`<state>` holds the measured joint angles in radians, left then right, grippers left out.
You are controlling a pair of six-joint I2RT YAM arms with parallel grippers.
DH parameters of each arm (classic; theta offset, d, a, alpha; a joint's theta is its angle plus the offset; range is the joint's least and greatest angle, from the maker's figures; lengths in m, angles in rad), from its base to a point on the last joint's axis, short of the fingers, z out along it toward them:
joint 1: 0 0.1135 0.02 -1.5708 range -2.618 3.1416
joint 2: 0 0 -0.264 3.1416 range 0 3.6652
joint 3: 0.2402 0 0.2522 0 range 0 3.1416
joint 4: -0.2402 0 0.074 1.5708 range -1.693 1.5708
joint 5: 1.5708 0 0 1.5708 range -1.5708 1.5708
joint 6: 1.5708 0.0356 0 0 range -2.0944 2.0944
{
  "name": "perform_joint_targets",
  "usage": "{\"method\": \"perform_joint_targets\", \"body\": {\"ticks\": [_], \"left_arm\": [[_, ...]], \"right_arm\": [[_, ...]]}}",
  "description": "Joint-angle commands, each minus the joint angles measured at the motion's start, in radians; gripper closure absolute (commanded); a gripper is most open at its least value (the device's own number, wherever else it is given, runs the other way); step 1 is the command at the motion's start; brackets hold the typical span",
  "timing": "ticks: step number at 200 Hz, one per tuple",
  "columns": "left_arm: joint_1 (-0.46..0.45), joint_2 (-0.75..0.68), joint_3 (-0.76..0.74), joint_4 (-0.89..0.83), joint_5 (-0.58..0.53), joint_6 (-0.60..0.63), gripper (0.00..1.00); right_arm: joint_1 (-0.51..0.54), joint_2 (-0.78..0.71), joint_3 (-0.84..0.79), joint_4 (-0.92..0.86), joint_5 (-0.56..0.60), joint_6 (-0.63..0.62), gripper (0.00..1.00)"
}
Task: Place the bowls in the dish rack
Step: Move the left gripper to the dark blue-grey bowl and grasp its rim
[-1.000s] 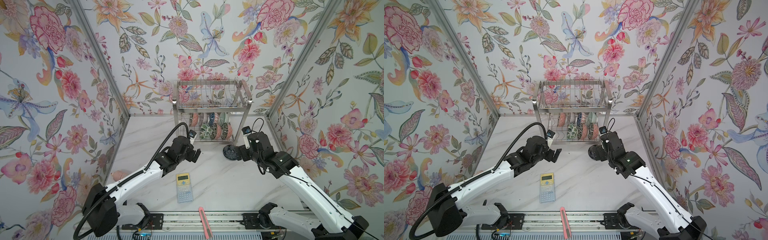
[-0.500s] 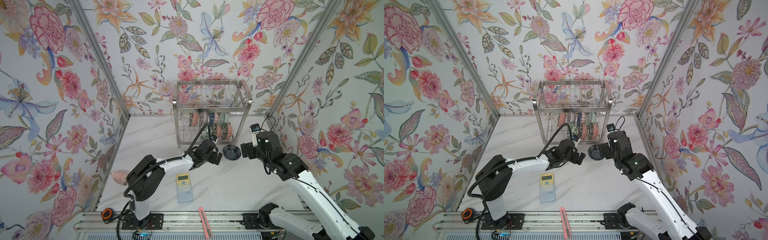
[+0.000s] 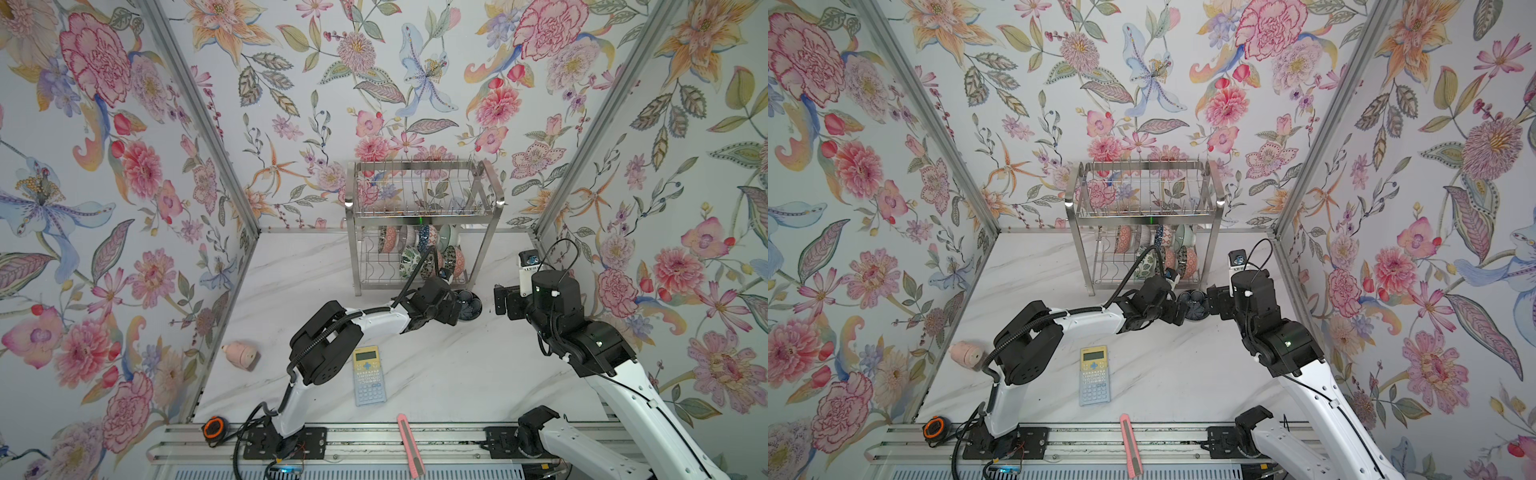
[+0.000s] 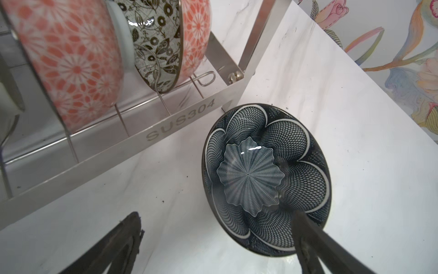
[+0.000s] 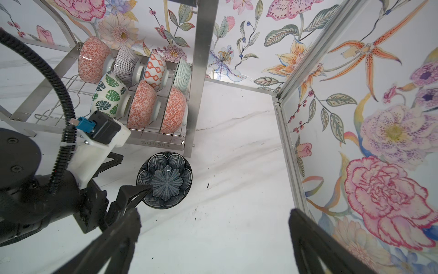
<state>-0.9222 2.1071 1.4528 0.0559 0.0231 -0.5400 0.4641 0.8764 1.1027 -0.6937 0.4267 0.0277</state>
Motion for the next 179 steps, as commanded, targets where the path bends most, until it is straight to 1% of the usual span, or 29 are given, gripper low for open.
{"method": "perform_joint_targets", "body": {"ticks": [1, 53, 104, 128, 149, 179], "left_arm": [[-0.010, 0.039, 0.053, -0.024, 0.008, -0.013, 0.01], [-0.010, 0.113, 0.136, -0.055, 0.021, -0.001, 0.02], [-0.007, 0.164, 0.187, -0.077, 0.018, 0.003, 0.07], [-0.006, 0.179, 0.209, -0.085, 0.018, 0.000, 0.10], [-0.004, 0.197, 0.236, -0.102, 0.020, -0.002, 0.20], [-0.004, 0.217, 0.261, -0.119, 0.018, -0.002, 0.27]], "right_arm": [[0.002, -0.008, -0.013, 0.017, -0.006, 0.004, 0.01], [0.008, -0.017, -0.022, 0.021, -0.003, -0.002, 0.01], [0.013, -0.024, -0.029, 0.026, -0.003, -0.007, 0.01], [0.017, -0.027, -0.031, 0.026, -0.001, -0.008, 0.01], [0.018, -0.029, -0.031, 0.028, -0.002, -0.008, 0.01], [0.020, -0.030, -0.032, 0.029, -0.007, -0.008, 0.01]]}}
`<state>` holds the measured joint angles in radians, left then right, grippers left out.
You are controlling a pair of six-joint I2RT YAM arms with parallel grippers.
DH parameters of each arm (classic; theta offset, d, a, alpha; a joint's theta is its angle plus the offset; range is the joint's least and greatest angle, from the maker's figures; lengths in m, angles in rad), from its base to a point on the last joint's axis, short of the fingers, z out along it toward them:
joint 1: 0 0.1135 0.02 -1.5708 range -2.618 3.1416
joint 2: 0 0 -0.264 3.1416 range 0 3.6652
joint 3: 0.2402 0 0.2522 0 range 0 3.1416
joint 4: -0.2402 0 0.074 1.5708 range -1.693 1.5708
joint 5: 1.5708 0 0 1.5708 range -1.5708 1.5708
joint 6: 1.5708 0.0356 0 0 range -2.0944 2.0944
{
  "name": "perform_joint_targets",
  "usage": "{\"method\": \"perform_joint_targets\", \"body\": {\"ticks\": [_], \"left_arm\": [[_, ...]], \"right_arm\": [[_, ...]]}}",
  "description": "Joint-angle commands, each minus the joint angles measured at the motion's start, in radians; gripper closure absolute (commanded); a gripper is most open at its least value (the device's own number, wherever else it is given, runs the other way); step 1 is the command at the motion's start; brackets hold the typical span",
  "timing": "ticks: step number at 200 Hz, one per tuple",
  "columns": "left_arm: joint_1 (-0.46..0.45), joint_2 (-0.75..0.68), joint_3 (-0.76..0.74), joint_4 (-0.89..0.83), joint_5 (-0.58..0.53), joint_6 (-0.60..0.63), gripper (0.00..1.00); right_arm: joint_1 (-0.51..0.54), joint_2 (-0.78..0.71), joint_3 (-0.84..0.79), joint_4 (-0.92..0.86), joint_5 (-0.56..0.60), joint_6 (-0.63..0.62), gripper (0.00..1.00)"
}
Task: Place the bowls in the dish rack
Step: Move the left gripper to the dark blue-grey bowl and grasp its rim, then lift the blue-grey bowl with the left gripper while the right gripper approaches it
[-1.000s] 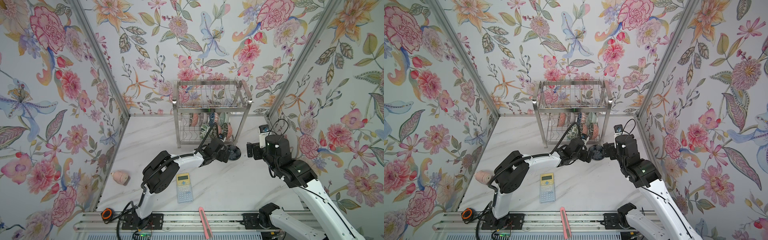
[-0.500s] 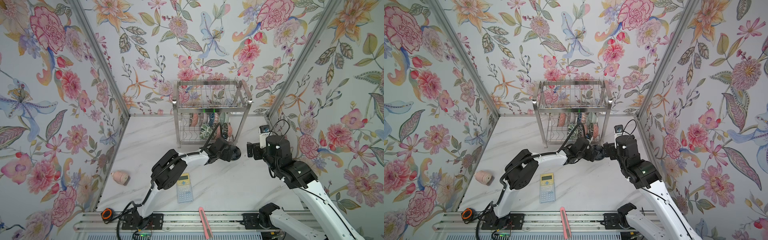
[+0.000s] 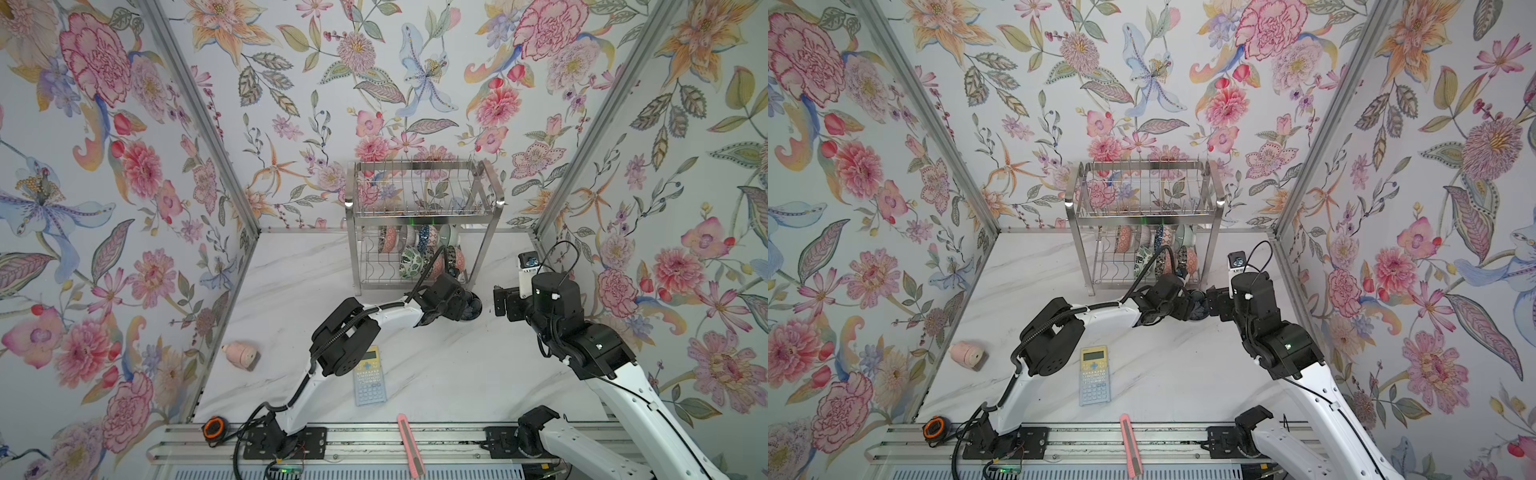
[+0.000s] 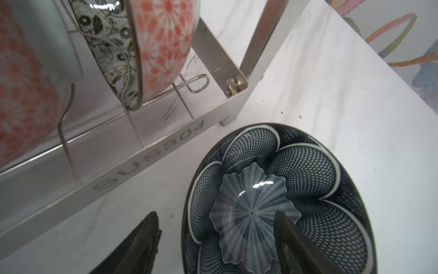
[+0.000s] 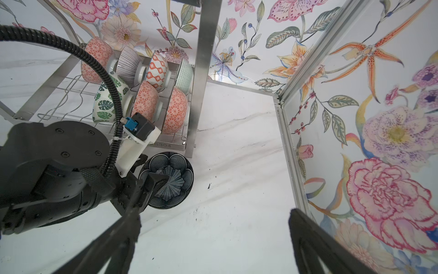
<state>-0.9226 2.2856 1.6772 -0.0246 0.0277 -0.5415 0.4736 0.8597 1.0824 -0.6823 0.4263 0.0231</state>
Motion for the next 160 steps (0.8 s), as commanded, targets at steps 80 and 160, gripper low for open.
{"method": "perform_joint_targets", "body": {"ticks": [80, 160], "left_arm": [[0.003, 0.060, 0.075, -0.070, 0.031, 0.005, 0.60], [0.004, 0.026, 0.031, -0.044, 0.038, 0.017, 0.94]], "right_arm": [[0.014, -0.025, -0.018, 0.022, 0.000, -0.005, 0.01], [0.017, -0.029, -0.017, 0.021, -0.001, -0.006, 0.01]]}}
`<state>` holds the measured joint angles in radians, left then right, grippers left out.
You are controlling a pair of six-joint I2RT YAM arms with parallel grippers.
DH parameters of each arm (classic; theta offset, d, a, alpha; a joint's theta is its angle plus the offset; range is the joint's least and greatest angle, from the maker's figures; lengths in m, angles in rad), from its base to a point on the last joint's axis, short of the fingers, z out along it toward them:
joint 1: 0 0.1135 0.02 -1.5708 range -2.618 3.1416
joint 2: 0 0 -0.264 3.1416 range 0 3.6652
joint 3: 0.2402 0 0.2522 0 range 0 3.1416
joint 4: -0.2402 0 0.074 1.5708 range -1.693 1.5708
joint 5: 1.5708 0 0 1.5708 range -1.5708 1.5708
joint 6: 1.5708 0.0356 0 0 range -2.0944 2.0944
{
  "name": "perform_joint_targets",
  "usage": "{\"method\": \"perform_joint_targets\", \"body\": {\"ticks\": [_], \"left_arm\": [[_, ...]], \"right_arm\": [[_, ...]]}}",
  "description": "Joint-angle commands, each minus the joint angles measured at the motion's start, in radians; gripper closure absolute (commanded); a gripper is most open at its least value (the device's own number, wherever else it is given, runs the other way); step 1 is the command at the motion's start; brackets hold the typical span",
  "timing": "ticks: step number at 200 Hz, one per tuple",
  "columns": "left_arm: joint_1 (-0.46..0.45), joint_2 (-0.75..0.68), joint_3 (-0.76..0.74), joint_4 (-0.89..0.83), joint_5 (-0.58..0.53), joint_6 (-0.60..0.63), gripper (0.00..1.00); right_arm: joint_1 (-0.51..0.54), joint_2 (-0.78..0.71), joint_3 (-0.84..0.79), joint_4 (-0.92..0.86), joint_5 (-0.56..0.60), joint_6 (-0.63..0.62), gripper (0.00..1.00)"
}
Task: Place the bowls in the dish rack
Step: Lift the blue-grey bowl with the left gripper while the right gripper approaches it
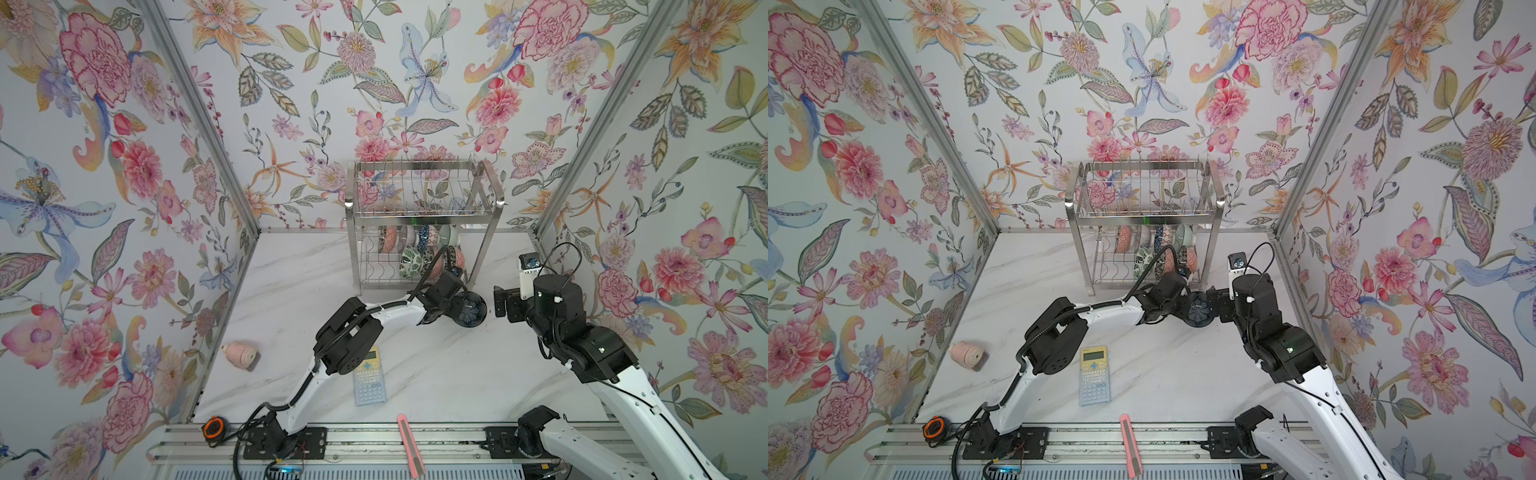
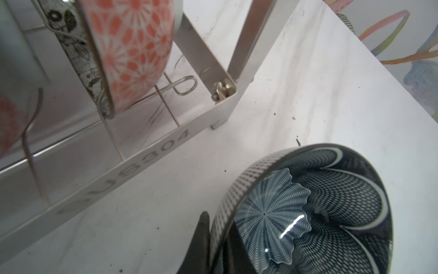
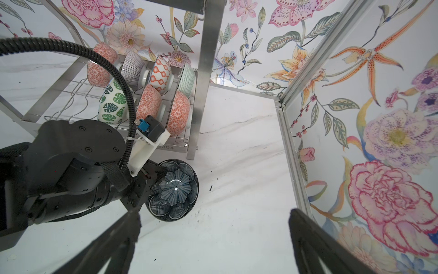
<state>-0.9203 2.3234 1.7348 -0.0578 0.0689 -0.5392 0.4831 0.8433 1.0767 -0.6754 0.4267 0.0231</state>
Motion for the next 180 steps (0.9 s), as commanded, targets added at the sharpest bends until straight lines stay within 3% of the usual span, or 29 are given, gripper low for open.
{"method": "perform_joint_targets", "body": {"ticks": [1, 11, 36, 81, 147, 180], "left_arm": [[0.001, -0.013, -0.029, -0.010, -0.003, 0.014, 0.94], [0.001, -0.022, -0.043, -0.002, -0.006, 0.016, 1.00], [0.001, -0.067, -0.107, 0.046, -0.010, 0.015, 1.00], [0.003, -0.292, -0.433, 0.300, -0.077, 0.027, 1.00], [0.033, -0.605, -0.724, 0.285, -0.203, 0.046, 1.00], [0.082, -0.716, -0.820, 0.291, -0.231, 0.039, 1.00]], "right_arm": [[0.008, -0.013, -0.011, 0.015, -0.001, -0.006, 0.01], [0.008, -0.012, -0.011, 0.016, -0.002, -0.006, 0.01], [0.010, -0.009, -0.008, 0.015, -0.003, -0.006, 0.01], [0.009, 0.008, 0.005, 0.013, -0.035, -0.004, 0.01], [0.015, 0.068, 0.041, 0.006, -0.151, 0.070, 0.01], [0.095, 0.127, 0.030, 0.080, -0.149, 0.136, 0.01]]}}
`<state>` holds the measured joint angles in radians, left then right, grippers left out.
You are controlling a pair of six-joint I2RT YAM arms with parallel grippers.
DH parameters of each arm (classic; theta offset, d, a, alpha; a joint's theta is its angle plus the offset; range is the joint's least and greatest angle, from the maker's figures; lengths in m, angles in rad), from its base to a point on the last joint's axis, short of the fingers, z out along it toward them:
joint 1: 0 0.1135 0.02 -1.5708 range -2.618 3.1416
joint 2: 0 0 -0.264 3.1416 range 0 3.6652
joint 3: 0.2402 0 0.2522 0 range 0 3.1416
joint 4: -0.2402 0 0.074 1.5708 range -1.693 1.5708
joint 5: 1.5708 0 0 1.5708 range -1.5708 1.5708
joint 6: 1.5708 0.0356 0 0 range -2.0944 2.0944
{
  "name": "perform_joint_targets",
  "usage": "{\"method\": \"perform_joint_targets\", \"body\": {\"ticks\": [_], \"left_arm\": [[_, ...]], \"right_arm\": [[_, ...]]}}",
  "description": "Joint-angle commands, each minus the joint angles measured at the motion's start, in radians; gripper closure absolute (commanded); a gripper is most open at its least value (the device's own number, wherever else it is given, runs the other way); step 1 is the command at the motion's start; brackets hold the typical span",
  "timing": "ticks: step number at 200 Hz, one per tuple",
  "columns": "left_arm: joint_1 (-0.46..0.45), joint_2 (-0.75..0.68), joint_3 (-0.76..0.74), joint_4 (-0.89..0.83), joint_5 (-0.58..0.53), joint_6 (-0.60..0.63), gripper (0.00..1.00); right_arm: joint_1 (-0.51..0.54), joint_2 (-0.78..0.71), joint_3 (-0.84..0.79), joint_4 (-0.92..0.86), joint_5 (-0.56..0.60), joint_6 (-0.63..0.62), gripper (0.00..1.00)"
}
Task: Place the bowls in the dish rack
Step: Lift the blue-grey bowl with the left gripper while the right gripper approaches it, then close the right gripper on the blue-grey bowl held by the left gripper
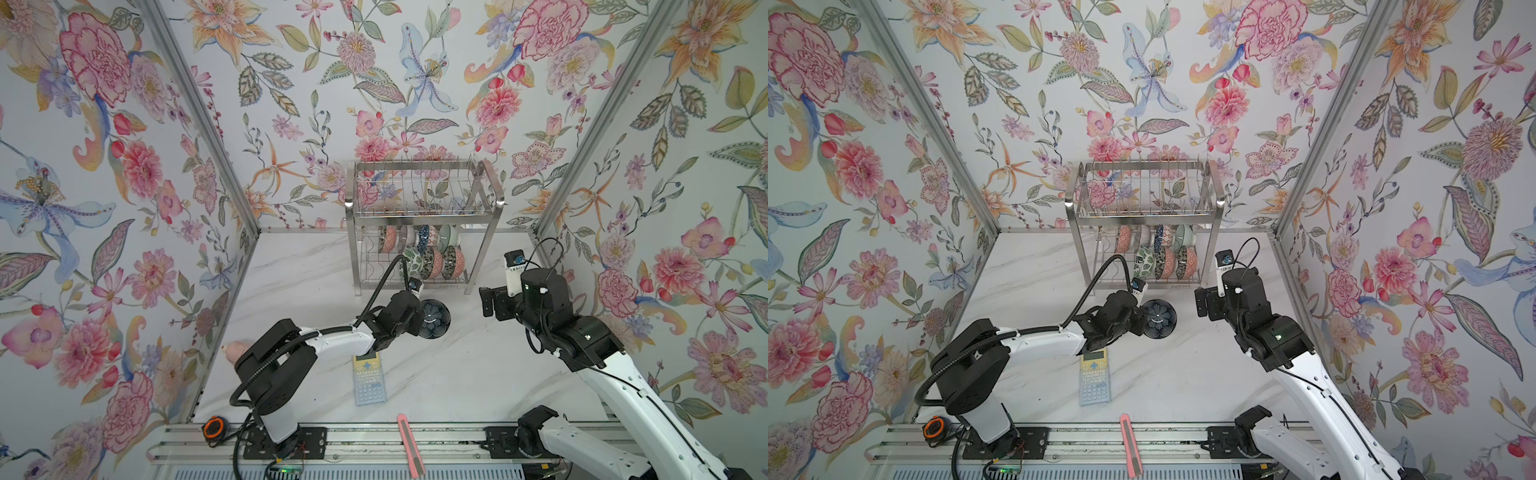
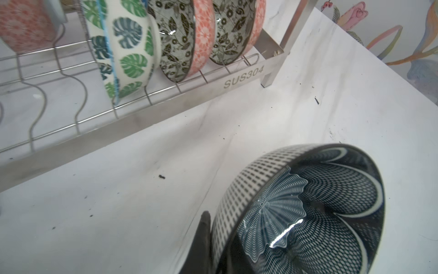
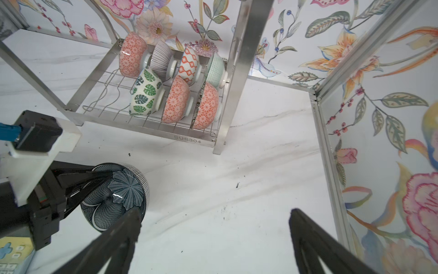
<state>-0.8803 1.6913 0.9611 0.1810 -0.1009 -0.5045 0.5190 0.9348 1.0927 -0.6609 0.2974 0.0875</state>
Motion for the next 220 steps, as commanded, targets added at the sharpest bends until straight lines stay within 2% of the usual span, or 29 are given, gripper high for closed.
{"method": "perform_joint_targets", "body": {"ticks": [1, 33, 95, 145, 220], "left_arm": [[0.044, -0.087, -0.048, 0.052, -0.061, 0.004, 1.00], [0.092, -0.184, -0.085, 0.036, -0.085, 0.007, 1.00], [0.138, -0.268, -0.104, 0.015, -0.121, 0.014, 1.00], [0.156, -0.279, -0.113, 0.022, -0.113, 0.009, 1.00], [0.170, -0.259, -0.109, 0.049, -0.083, 0.002, 1.00]], "right_arm": [[0.059, 0.035, 0.014, 0.066, -0.019, 0.072, 0.01], [0.161, 0.116, -0.011, 0.179, 0.016, 0.127, 0.01], [0.228, 0.320, -0.049, 0.455, -0.022, 0.234, 0.01], [0.248, 0.448, -0.019, 0.527, -0.064, 0.259, 0.01], [0.251, 0.523, -0.042, 0.594, -0.097, 0.318, 0.01]]}}
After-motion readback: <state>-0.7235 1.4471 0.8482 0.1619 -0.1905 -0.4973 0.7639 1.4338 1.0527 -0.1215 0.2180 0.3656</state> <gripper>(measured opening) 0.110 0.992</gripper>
